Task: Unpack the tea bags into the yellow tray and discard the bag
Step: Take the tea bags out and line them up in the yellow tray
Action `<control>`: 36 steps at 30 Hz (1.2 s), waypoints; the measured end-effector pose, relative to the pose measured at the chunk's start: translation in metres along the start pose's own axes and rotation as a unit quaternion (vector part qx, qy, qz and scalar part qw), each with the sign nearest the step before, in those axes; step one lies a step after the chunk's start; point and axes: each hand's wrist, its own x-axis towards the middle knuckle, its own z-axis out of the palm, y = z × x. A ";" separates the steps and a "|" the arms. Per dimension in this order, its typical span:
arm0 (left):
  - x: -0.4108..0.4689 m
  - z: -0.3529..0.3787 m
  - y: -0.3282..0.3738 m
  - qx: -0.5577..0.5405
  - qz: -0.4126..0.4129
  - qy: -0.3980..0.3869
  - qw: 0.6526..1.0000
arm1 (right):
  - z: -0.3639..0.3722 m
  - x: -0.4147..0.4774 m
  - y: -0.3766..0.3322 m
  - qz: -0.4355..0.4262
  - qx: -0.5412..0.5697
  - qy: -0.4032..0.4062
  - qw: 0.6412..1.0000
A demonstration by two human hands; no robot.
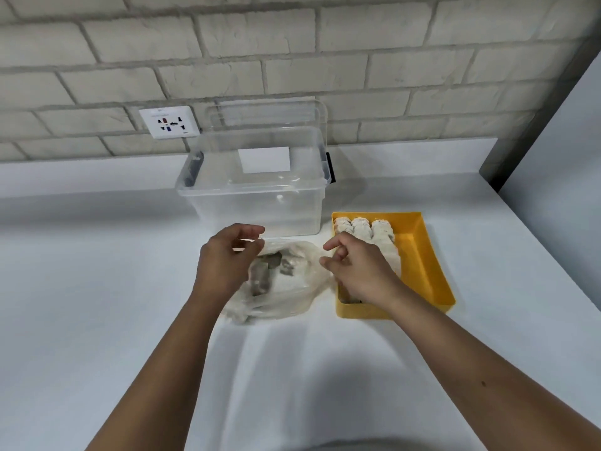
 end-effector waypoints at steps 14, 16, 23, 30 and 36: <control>0.009 -0.007 -0.057 0.403 -0.049 -0.081 0.910 | 0.105 0.057 -0.023 -0.097 -0.071 -0.146 0.982; 0.013 -0.004 -0.060 0.389 -0.090 -0.115 0.910 | 0.109 0.060 -0.021 -0.100 -0.088 -0.148 0.980; 0.017 -0.014 -0.073 0.292 -0.075 -0.179 0.937 | 0.108 0.062 -0.013 -0.141 -0.107 -0.147 0.973; 0.010 -0.024 -0.084 0.225 -0.016 -0.179 0.958 | 0.113 0.059 -0.004 -0.166 -0.146 -0.139 0.965; 0.002 -0.028 -0.086 0.193 0.000 -0.117 0.974 | 0.104 0.056 -0.016 -0.187 -0.202 -0.094 0.957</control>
